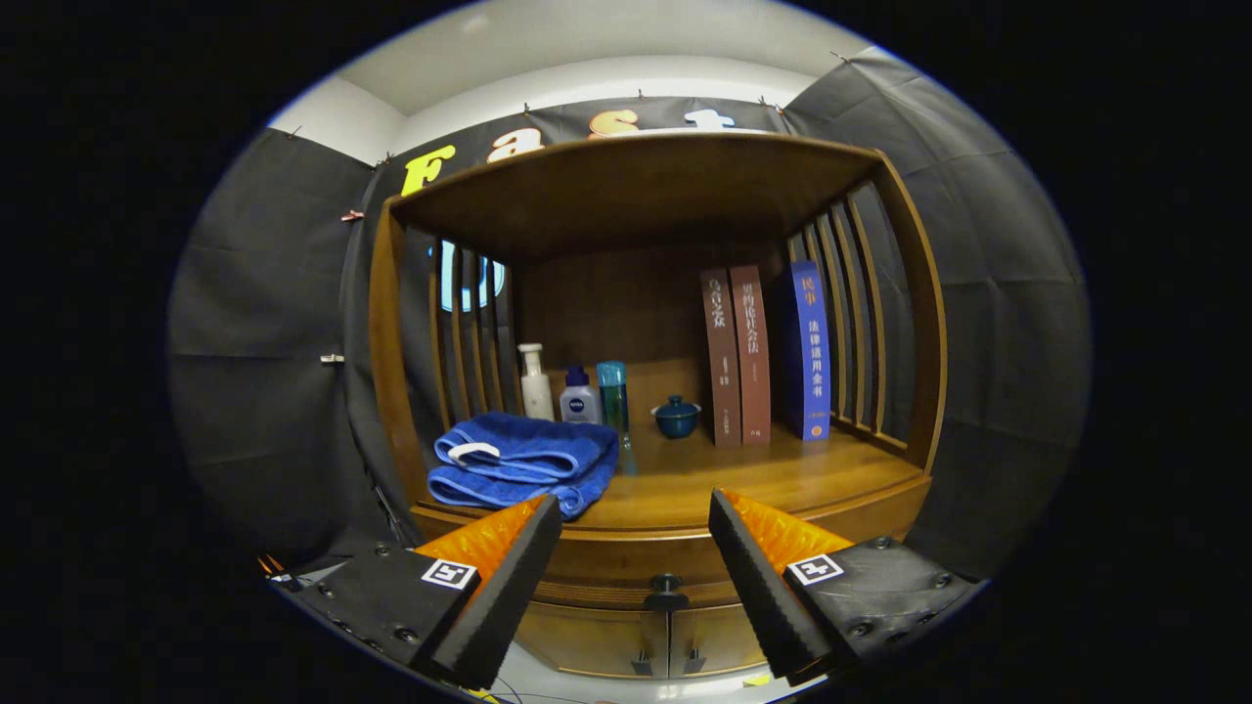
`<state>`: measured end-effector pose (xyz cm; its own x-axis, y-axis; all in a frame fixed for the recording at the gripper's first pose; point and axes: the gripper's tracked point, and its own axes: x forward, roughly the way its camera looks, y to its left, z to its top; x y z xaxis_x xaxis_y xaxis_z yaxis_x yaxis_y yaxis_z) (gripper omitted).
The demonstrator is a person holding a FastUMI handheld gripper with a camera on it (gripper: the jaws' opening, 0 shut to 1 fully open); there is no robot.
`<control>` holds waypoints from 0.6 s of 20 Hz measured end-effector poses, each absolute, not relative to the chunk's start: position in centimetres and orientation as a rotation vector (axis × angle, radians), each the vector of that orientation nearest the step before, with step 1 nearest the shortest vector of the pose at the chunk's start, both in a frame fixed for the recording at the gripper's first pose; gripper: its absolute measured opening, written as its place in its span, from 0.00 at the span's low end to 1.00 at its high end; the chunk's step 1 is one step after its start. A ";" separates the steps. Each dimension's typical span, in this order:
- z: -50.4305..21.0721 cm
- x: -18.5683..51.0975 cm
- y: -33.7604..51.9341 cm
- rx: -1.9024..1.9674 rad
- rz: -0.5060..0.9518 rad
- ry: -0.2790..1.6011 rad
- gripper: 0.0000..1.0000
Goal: Pull open the drawer, take out the items inside it, and place them on the countertop above the cabinet.
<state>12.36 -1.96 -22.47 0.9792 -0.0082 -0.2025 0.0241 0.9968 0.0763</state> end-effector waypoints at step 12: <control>-35.4 14.2 -3.3 0.088 -0.058 0.403 0.93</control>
<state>14.21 -3.28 -35.42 0.9184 -0.0385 -0.3938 0.0733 0.9946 0.0736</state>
